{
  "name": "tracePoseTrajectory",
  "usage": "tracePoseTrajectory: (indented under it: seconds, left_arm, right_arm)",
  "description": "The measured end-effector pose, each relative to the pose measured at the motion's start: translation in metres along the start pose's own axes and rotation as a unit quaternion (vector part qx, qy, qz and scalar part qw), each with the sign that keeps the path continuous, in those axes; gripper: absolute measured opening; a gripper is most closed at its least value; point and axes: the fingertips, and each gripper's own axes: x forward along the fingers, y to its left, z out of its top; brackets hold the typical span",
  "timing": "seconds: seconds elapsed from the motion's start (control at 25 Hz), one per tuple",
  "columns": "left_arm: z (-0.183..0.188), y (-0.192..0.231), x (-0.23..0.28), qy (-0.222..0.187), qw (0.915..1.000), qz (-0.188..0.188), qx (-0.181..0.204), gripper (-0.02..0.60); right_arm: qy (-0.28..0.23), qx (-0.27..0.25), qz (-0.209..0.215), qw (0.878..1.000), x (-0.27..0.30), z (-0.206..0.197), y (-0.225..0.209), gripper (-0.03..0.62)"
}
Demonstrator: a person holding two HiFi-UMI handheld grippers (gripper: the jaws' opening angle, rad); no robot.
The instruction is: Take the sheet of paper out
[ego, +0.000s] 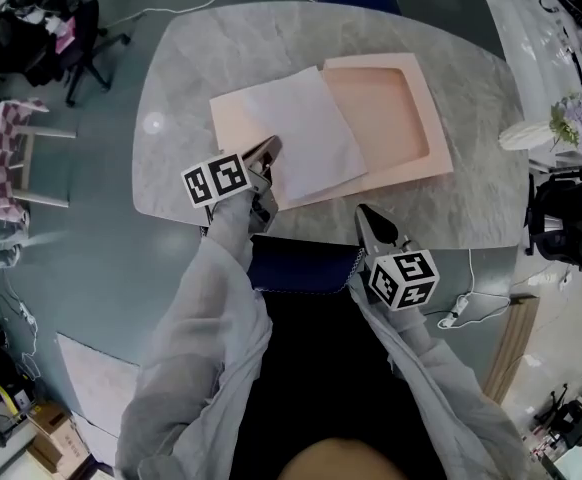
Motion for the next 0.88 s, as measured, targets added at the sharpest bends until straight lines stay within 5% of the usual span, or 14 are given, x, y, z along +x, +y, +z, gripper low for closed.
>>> tracePoseTrajectory:
  seconds: [0.28, 0.88]
  left_arm:
    - [0.003, -0.002, -0.024, -0.02, 0.9998, -0.002, 0.001, 0.0]
    - [0.006, -0.041, -0.075, -0.069, 0.9953, -0.002, 0.069, 0.0]
  right_arm:
    - [-0.006, -0.004, 0.006, 1.0, -0.001, 0.004, 0.012, 0.009]
    - [-0.033, -0.017, 0.017, 0.999, -0.007, 0.025, 0.018, 0.009]
